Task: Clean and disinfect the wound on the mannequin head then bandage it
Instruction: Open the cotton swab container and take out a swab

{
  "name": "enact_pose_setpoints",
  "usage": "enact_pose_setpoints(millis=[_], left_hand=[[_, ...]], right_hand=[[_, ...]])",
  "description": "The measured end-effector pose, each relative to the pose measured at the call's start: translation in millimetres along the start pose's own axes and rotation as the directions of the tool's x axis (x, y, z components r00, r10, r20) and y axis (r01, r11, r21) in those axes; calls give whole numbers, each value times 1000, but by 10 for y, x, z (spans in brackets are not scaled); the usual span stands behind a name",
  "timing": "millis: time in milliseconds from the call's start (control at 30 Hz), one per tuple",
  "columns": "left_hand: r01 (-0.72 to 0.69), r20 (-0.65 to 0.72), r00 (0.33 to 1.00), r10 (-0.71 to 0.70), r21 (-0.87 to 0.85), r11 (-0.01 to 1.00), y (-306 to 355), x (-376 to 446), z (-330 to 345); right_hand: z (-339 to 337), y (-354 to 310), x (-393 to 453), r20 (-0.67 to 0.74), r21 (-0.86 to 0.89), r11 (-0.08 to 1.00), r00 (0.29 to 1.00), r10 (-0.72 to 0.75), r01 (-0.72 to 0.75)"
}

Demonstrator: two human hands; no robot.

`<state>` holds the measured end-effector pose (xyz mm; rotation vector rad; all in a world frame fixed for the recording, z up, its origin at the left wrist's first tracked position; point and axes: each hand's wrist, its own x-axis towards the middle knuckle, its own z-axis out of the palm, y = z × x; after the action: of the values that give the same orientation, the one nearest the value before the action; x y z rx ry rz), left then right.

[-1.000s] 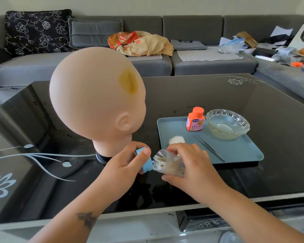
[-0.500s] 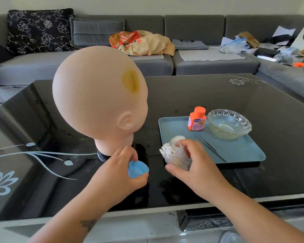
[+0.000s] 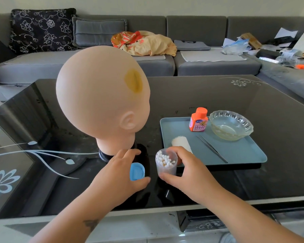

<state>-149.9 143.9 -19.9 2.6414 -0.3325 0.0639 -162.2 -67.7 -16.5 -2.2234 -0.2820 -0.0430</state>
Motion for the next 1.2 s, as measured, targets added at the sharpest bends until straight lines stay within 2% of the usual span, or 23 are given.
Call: enact_pose_setpoints(millis=[100,233,367,500,700,1200], left_hand=[[-60,-33,998,53,-299,952,121,-3,-66],[-88,-75,995,61,-435,896,262,-15,-7],[-109,-92,993,78,-416,903,315,-15,50],[-75,-133,991,28,-371,926,253,8,74],[-43,-152,988,-5,-315,948,194,32,105],[-65,-153,988,28,-238,969,239,53,112]], right_hand=[[22,-21,2,-1,11,1000,1000,-17,17],[57,-57,-7,-4,28,997,998,-67,67],[66,-70,-15,13,47,995,996,-94,93],[-14,-62,-9,49,-36,996,996,-79,81],[-114,-179,-27,-82,-74,973,971,-224,218],[-34,-231,-3,-155,-41,972,960,-234,230]])
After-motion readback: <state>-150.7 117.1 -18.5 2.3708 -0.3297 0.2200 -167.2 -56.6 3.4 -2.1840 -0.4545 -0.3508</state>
